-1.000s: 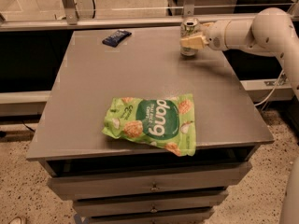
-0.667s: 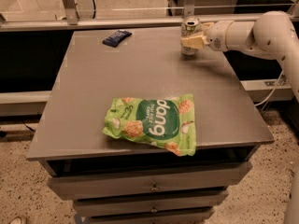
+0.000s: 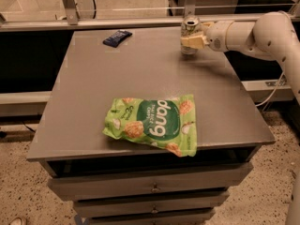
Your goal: Move 7up can near green rice chip bag
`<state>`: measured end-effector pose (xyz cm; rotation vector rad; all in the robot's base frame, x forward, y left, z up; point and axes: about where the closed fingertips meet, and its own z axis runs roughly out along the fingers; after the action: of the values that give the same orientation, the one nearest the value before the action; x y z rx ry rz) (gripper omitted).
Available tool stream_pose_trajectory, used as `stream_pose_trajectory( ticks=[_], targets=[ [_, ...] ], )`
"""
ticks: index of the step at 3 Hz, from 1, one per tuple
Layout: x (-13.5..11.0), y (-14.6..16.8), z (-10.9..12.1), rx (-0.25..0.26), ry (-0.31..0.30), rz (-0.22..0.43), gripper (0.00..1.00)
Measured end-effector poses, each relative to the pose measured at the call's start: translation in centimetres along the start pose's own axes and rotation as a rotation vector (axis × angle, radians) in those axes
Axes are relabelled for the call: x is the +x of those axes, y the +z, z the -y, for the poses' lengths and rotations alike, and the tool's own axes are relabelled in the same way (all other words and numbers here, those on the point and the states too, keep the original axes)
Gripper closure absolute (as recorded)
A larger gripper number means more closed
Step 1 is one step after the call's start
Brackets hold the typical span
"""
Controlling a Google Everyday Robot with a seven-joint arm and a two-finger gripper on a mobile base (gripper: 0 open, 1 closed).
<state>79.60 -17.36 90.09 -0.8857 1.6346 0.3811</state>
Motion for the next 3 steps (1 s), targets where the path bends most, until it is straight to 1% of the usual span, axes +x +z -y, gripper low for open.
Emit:
stream_pose_trajectory(
  ticks=[1,2,3],
  targets=[
    [-0.9,-0.1,-1.2,-0.024,0.011,0.000,1.00],
    [-3.5,-1.5,-5.5,-0.117,0.067,-0.010,1.00],
    [-3.5,-1.5,-5.5,-0.117,0.067,-0.010,1.00]
  ],
)
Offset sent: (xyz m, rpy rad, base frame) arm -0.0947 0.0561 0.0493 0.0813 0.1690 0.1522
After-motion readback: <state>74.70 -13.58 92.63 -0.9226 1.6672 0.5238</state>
